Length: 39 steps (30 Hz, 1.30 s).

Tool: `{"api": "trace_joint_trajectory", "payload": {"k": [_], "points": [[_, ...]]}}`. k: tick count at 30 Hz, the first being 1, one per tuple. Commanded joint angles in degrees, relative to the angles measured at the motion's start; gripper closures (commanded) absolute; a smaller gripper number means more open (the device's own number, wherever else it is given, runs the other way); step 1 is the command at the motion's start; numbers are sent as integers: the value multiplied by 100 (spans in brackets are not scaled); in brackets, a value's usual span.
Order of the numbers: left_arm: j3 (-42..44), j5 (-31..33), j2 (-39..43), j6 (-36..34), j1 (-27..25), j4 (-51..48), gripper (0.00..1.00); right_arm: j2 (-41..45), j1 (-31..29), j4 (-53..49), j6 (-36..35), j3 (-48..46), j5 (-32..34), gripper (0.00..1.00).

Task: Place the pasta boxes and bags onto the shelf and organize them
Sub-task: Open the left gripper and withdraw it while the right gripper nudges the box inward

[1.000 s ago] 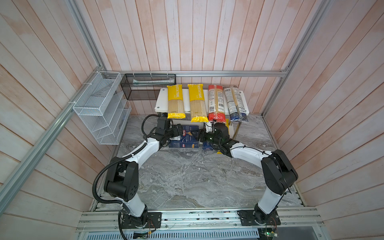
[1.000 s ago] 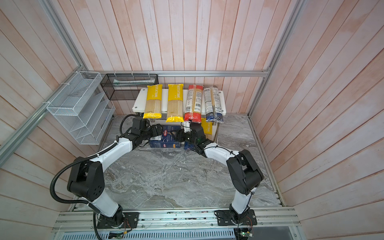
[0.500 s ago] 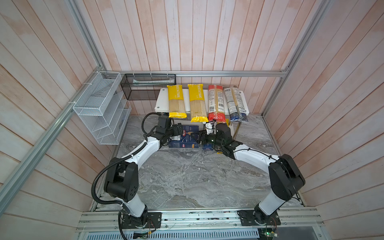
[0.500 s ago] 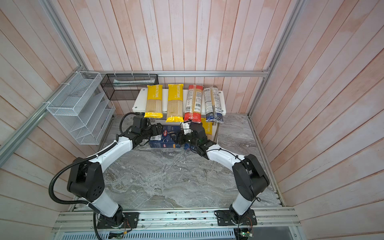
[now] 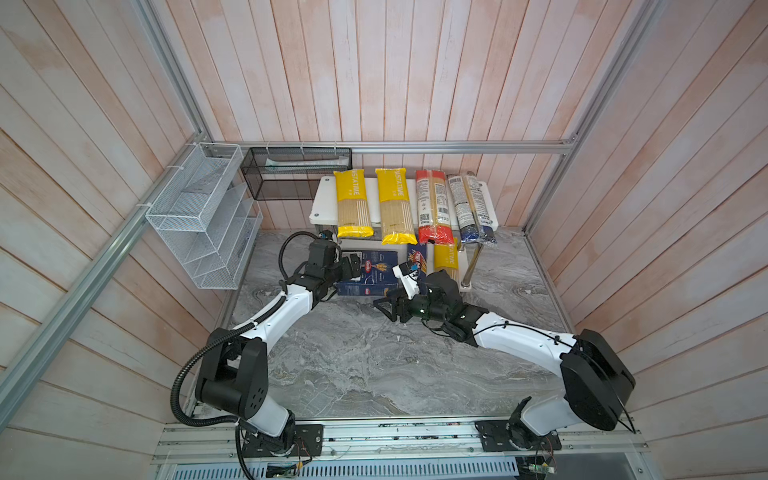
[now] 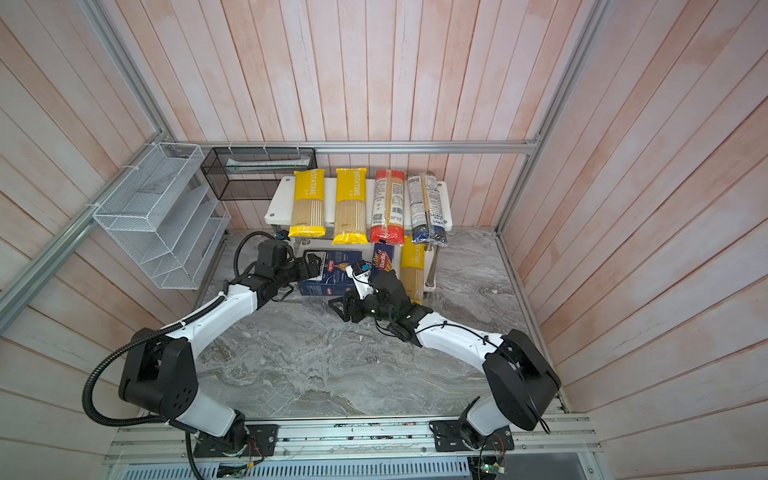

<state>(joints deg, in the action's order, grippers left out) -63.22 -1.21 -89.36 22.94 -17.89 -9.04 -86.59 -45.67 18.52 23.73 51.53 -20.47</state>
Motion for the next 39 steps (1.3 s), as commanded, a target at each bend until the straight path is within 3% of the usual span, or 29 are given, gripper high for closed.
{"api": "trace_joint_trajectory", "payload": {"k": [1,9,25,39], "points": [[298,36,368,103,36,43,0,-243,-160,158,-69,97,-45,32],[1204,247,1454,381,88,-296,0,-1041,-419,648,10,429,-124,33],[3330,350,4794,1229,557,-1233,0,-2313,-463,1117,-15,1309,-112,33],[3489,183,5443,1263,552,-1556,0,-2805,-332,1269,-32,1674,40,33]]}}
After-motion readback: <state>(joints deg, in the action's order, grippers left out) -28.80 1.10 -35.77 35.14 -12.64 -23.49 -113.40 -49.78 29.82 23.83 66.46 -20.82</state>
